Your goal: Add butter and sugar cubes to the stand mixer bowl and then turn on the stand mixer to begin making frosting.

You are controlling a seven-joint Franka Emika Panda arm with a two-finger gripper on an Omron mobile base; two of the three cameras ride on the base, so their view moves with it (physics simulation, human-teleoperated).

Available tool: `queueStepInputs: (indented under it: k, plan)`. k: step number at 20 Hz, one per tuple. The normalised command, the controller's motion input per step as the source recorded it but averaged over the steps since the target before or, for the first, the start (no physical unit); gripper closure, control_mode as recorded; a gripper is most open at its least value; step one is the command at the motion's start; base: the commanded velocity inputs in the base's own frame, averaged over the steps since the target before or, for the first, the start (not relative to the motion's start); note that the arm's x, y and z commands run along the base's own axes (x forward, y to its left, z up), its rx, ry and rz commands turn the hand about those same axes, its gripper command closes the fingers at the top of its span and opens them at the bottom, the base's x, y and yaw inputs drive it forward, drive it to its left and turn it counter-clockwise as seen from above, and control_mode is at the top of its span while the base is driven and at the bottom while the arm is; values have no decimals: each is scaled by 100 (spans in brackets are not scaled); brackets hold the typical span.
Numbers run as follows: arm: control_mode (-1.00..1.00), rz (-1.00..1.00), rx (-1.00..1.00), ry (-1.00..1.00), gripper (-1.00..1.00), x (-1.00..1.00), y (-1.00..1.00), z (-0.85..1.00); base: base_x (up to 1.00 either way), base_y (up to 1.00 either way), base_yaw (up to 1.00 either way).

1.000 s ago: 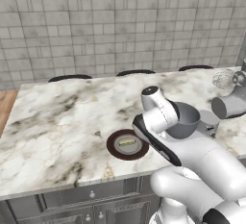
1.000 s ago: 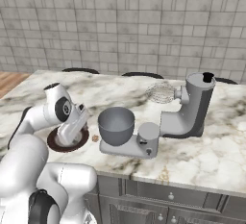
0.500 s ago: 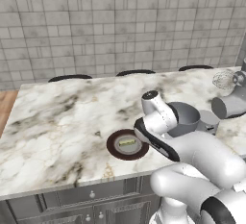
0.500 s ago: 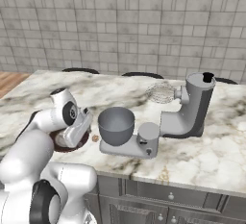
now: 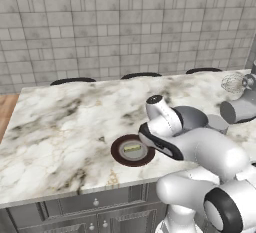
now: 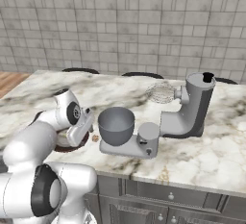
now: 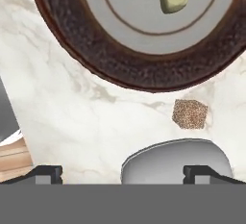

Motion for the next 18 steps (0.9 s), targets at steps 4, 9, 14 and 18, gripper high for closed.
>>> queueStepInputs:
  k: [4,9,14,18]
  plan:
    - [-100,0,0,1,-100,21,0,-24,0,0,0]
    - [-100,0,0,1,-100,24,0,-22,0,0,0]
    - [-100,0,0,0,-100,22,0,-17,0,0,0]
    - [-100,0,0,2,-100,22,0,-23,0,0,0]
